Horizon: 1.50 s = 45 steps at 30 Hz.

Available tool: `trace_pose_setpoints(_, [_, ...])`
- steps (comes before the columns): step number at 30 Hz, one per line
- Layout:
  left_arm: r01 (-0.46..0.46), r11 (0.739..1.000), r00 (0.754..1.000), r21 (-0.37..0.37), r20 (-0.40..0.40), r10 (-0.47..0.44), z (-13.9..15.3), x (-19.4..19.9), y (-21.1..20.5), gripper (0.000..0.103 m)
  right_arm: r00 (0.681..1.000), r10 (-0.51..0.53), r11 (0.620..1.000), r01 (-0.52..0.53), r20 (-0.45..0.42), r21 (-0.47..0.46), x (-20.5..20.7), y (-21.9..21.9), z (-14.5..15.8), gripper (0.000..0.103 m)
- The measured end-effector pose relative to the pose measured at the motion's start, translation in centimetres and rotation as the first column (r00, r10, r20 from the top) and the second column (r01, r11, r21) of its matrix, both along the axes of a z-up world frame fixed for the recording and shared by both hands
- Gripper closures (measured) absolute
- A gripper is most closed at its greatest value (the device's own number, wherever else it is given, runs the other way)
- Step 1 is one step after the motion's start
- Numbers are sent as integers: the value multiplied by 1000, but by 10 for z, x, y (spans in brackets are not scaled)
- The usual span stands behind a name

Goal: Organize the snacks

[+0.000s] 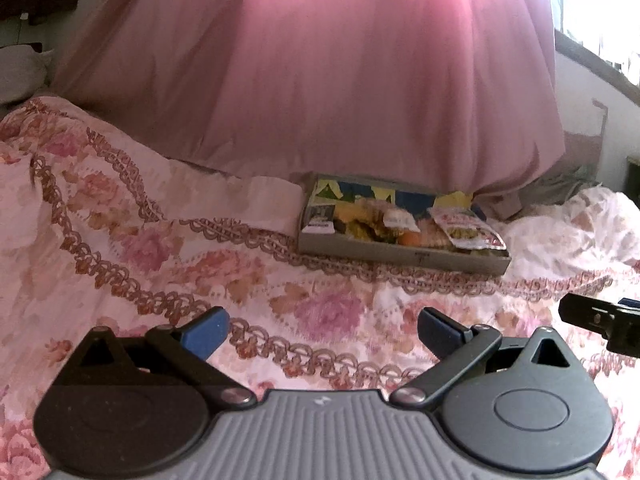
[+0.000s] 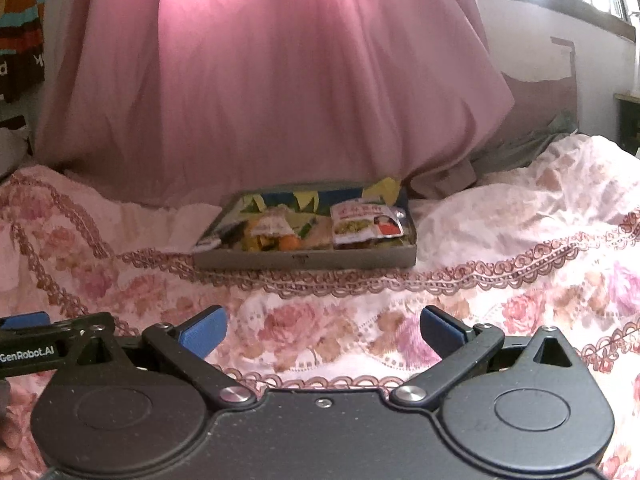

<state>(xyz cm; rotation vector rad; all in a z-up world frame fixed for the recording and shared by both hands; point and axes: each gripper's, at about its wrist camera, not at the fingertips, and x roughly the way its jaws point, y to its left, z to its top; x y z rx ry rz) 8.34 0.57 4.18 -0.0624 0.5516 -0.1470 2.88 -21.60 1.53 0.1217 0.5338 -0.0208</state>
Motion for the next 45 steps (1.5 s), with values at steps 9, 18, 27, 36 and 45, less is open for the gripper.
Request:
trace_pose_setpoints(9, [5, 999, 1000, 31, 6, -6, -2, -3, -4, 0, 1000, 22, 1000, -22, -6, -9, 1, 4, -5, 1])
trace_pose_setpoints(18, [12, 999, 1000, 53, -7, -12, -3, 0, -6, 0, 1000, 27, 1000, -28, -13, -6, 3, 4, -7, 1])
trace_pose_setpoints(27, [14, 999, 1000, 49, -10, -13, -3, 0, -5, 0, 1000, 27, 1000, -27, -13, -8, 2, 4, -7, 1])
trace_pose_setpoints(36, [18, 999, 1000, 41, -17, -17, -3, 1, -4, 0, 999, 28, 1000, -28, -16, -12, 3, 5, -8, 1])
trace_pose_setpoints(45, [17, 999, 1000, 39, -17, -16, -4, 1, -3, 0, 999, 28, 1000, -28, -17, -12, 3, 5, -8, 1])
